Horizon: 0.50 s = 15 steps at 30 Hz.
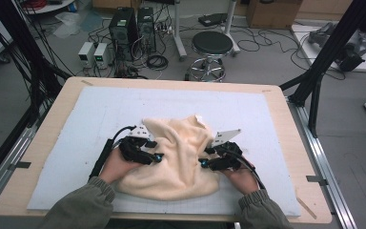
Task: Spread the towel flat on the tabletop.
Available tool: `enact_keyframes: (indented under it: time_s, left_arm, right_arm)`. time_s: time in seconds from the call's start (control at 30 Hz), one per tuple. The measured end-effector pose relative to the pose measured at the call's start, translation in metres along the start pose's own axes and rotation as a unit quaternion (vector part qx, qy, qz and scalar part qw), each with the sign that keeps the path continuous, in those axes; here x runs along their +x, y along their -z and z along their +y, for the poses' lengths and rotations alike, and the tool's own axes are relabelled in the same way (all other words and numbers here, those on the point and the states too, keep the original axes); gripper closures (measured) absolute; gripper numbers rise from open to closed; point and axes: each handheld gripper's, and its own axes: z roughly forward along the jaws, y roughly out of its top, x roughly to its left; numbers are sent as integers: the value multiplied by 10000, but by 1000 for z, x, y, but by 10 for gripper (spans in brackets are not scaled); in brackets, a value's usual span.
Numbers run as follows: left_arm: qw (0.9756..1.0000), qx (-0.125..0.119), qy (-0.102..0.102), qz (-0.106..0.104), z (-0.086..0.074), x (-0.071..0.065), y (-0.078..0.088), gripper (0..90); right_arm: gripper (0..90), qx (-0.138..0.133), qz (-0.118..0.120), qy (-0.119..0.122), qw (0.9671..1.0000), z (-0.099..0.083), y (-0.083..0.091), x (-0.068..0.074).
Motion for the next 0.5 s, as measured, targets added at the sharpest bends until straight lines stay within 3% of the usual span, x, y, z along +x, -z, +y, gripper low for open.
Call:
enact_keyframes:
  time_s: [0.03, 0.07, 0.13, 0.2, 0.33, 0.5]
  left_arm:
    - [10000, 33, 27, 6, -1, 0, -2, 477]
    - [10000, 24, 15, -3, -1, 1, -4, 572]
    - [9998, 86, -158, -56, -1, -2, -5, 709]
    - [9998, 75, -184, -28, -1, -4, -5, 774]
    - [9994, 81, -312, 156, 1, -10, 3, 802]
    - [9981, -96, -474, 371, 0, -20, 31, 821]
  right_arm:
    - [601, -18, 41, -27, 10000, 0, -1, 0]
    - [626, -22, 58, -19, 10000, 0, -1, 0]
    - [674, -47, 129, -20, 9999, -1, 0, 0]
    - [727, -54, 160, -58, 9998, -2, 0, 2]
    - [805, -94, 72, 156, 9998, 1, 4, 8]
    - [814, -309, 57, 218, 9993, 4, 16, 13]
